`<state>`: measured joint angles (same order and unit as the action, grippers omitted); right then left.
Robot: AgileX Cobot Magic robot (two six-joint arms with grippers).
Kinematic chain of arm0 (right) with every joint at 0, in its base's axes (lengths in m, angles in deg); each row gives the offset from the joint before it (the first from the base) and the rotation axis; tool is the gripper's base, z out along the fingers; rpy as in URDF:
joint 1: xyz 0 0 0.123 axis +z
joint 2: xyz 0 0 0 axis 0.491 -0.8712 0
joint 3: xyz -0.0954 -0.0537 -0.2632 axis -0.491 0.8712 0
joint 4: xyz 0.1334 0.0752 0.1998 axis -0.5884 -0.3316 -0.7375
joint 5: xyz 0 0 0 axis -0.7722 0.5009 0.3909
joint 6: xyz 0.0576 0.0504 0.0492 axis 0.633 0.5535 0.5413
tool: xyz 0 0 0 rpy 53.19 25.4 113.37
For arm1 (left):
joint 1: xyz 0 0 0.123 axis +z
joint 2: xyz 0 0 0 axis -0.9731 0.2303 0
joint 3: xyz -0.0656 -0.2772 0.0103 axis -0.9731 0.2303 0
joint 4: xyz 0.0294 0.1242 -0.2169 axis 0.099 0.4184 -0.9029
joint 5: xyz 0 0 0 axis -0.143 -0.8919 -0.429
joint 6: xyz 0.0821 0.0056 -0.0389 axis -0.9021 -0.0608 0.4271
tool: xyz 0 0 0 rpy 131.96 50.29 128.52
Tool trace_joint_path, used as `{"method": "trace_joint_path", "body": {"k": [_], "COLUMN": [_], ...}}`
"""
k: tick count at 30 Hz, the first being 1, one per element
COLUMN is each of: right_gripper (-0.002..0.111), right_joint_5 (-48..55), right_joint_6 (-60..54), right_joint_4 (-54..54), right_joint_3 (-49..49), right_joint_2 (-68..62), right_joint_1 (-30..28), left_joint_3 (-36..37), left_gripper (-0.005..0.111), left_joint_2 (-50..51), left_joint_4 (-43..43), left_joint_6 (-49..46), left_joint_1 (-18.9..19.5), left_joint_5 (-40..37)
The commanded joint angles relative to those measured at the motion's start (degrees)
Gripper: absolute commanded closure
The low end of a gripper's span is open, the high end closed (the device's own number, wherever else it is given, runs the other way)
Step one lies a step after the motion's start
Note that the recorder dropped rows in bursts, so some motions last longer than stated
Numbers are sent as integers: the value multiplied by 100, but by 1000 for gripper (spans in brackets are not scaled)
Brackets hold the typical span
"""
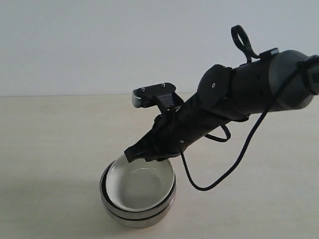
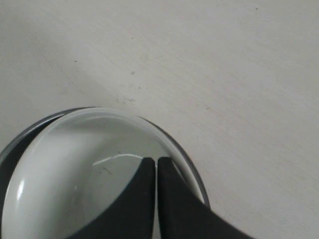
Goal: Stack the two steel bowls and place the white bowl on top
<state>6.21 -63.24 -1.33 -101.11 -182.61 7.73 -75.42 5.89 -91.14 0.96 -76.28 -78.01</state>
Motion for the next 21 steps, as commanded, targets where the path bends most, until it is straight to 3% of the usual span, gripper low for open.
{"method": "trace_joint_path", "body": {"k": [1, 10, 21], "right_gripper": [108, 108, 108], "right_joint_5": [-84, -813, -406], "right_joint_6": [-27, -118, -67], "right_joint_4": [20, -18, -18], "right_joint_3": [-26, -26, -26], "right_joint_2": [-43, 216, 14], "right_joint_1": [8, 8, 8], "left_joint_3": [17, 17, 17], "left_gripper": [103, 103, 103], "left_joint_2": [-18, -18, -18], "left_joint_4": [0, 0, 0], "left_joint_6": [27, 27, 27], "left_joint_1": [-29, -29, -29], "left_joint_5": [42, 42, 42]}}
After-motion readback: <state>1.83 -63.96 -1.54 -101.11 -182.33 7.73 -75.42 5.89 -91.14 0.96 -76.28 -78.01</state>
